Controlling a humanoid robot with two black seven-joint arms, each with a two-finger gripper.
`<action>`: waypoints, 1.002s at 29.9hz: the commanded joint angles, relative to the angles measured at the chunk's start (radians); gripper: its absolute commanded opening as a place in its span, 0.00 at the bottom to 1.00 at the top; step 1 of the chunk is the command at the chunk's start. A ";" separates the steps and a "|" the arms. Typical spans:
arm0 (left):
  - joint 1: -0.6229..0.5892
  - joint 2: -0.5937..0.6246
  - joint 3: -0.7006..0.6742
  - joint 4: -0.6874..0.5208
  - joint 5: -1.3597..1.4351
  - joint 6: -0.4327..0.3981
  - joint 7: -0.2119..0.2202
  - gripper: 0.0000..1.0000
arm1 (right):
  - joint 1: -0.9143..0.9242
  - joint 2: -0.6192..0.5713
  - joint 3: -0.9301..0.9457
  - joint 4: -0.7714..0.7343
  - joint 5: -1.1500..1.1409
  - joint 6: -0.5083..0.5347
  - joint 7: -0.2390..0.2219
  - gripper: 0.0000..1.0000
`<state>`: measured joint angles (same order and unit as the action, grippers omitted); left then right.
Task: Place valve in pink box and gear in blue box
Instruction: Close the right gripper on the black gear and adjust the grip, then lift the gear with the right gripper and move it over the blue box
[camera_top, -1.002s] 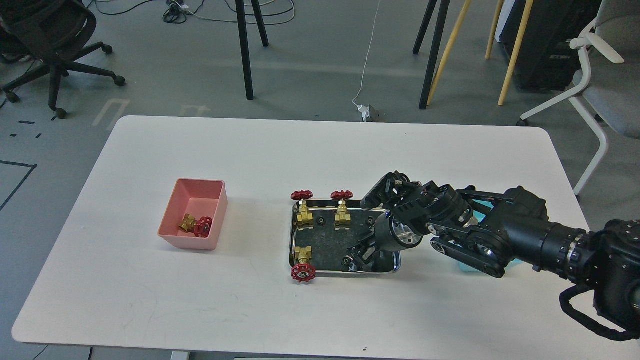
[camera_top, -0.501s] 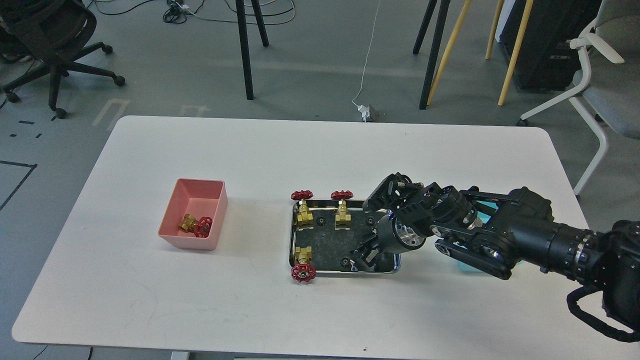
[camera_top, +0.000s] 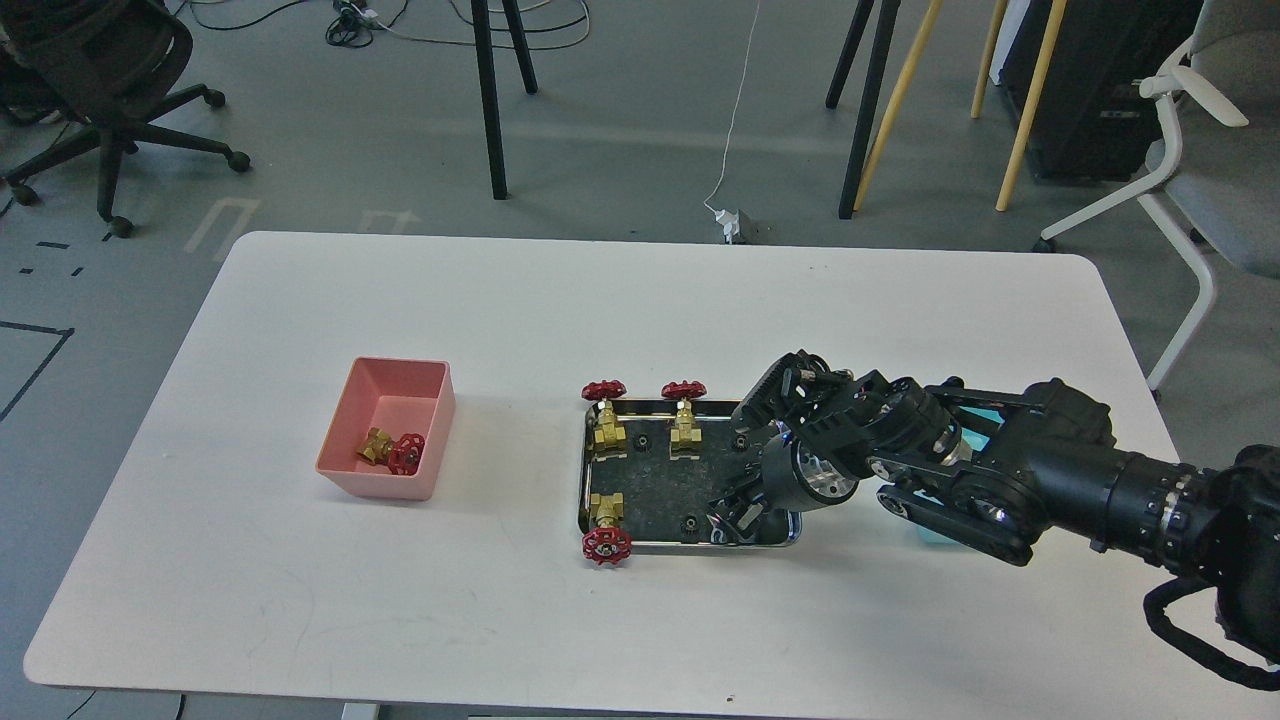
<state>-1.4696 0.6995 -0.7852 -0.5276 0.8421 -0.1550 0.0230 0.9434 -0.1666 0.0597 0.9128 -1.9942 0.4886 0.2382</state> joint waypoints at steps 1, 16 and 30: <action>0.000 0.000 0.000 0.000 0.000 0.000 0.000 0.96 | 0.001 -0.001 0.000 0.000 0.000 0.000 -0.011 0.27; 0.000 0.006 0.001 0.006 0.000 0.000 0.000 0.96 | 0.060 -0.007 0.141 -0.005 0.020 0.000 -0.031 0.01; 0.002 -0.005 0.001 0.006 0.000 0.000 0.000 0.96 | 0.002 -0.516 0.207 0.190 0.167 0.000 -0.013 0.01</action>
<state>-1.4680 0.6983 -0.7839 -0.5214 0.8421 -0.1549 0.0231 0.9969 -0.5855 0.2533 1.0509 -1.8431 0.4887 0.2239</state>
